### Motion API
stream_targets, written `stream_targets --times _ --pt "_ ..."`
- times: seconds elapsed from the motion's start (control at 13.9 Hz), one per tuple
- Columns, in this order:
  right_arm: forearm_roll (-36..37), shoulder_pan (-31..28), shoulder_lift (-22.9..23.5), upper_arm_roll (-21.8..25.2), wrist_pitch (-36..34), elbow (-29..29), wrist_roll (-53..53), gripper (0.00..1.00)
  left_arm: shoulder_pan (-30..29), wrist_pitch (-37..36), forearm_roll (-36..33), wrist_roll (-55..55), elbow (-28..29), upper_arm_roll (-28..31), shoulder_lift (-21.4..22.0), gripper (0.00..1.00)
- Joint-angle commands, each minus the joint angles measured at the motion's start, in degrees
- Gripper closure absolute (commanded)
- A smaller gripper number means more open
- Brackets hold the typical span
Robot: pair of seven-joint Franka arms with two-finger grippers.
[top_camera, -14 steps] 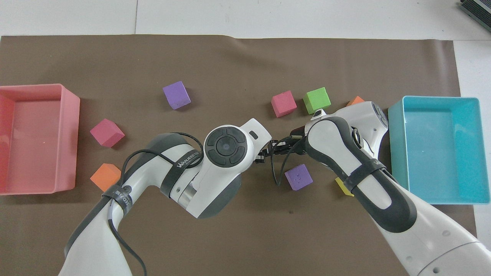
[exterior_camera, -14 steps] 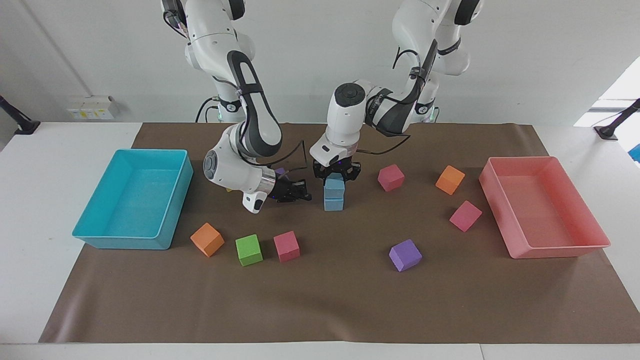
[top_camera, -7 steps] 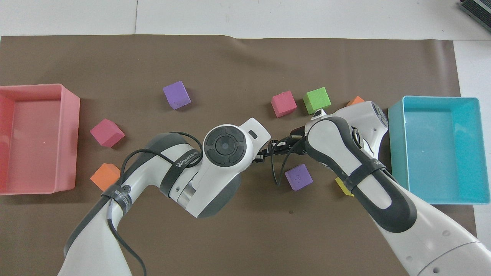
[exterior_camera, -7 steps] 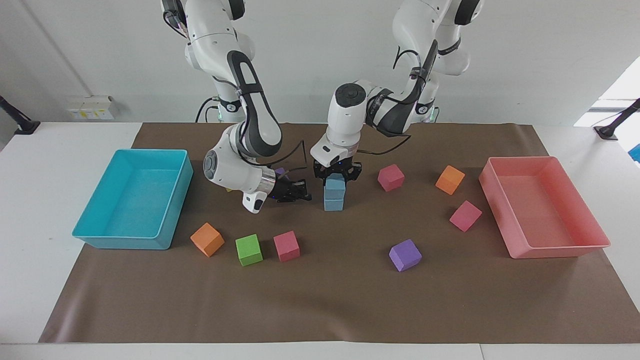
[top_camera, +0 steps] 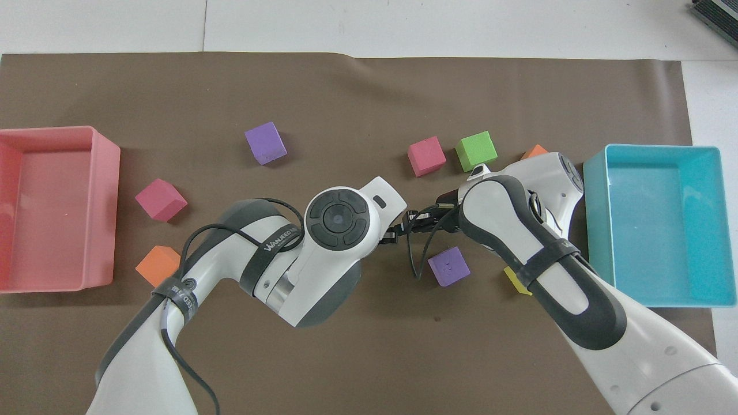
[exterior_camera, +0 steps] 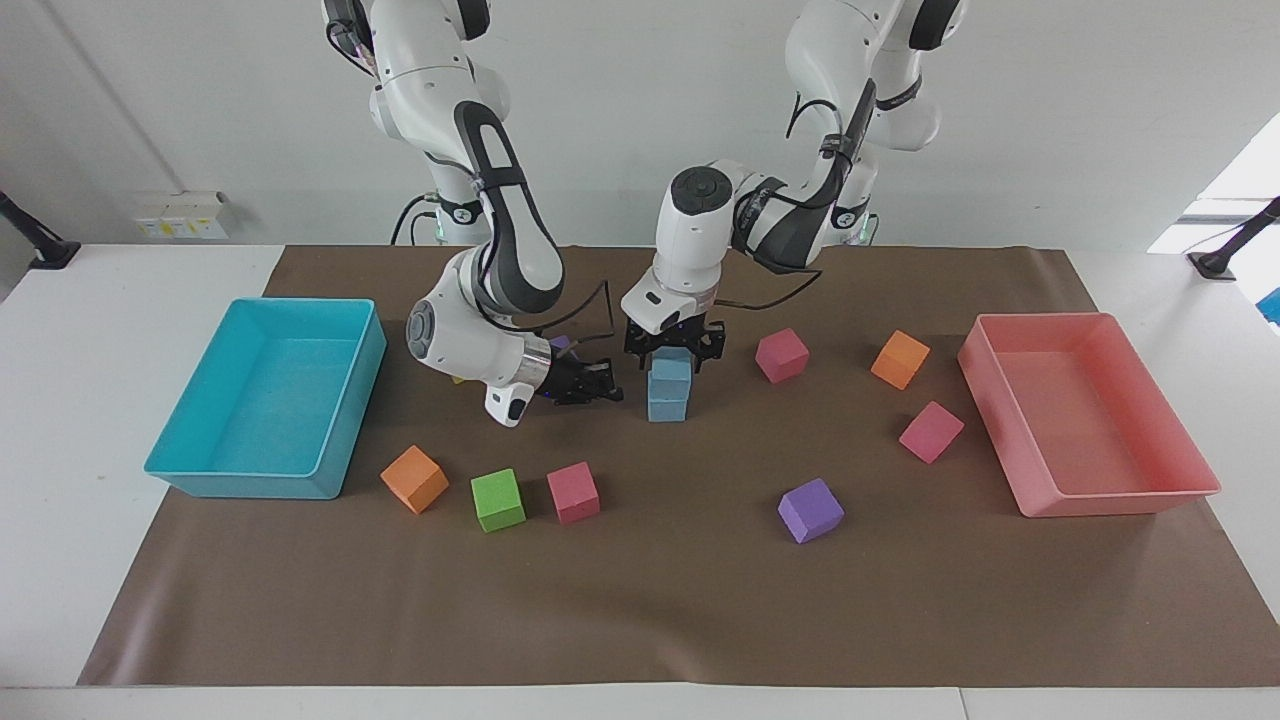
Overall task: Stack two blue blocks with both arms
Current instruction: 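Lower the held blue cube onto the center blue cube with the left gripper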
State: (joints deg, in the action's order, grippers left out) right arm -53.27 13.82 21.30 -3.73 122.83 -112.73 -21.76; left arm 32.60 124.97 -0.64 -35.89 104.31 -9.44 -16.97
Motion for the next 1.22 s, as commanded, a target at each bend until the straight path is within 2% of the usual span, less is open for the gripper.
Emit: stream_targets --times 0.0,0.07,0.14,0.22,0.29,0.43,0.79,1.15 --pt "-2.28 -0.11 -0.21 -0.22 1.36 -0.74 -1.97 1.00 0.62 0.62 0.20 -0.59 1.69 0.83 1.59 0.08" --pt "-2.28 -0.11 -0.21 -0.22 1.36 -0.74 -1.97 1.00 0.62 0.62 0.20 -0.59 1.69 0.83 1.59 0.08" --pt "-2.28 -0.11 -0.21 -0.22 1.36 -0.74 -1.97 1.00 0.62 0.62 0.20 -0.59 1.69 0.83 1.59 0.16" --pt "-2.28 -0.11 -0.21 -0.22 1.36 -0.74 -1.97 1.00 0.62 0.71 0.29 -0.67 1.69 0.83 1.59 0.46" --pt "-2.28 -0.11 -0.21 -0.22 1.36 -0.74 -1.97 1.00 0.54 0.80 0.29 -0.59 1.60 0.83 1.59 0.63" --pt "-2.28 -0.11 -0.21 -0.22 1.36 -0.74 -1.97 1.00 0.54 0.97 0.29 -0.59 1.51 0.83 1.50 0.69" --pt "-2.28 -0.11 -0.21 -0.22 1.36 -0.74 -1.97 1.00 0.27 0.09 0.29 -1.72 -0.68 1.00 1.15 0.69" --pt "-2.28 -0.11 -0.21 -0.22 1.36 -0.74 -1.97 1.00 0.45 0.89 0.37 -2.61 0.01 0.83 0.97 0.67"
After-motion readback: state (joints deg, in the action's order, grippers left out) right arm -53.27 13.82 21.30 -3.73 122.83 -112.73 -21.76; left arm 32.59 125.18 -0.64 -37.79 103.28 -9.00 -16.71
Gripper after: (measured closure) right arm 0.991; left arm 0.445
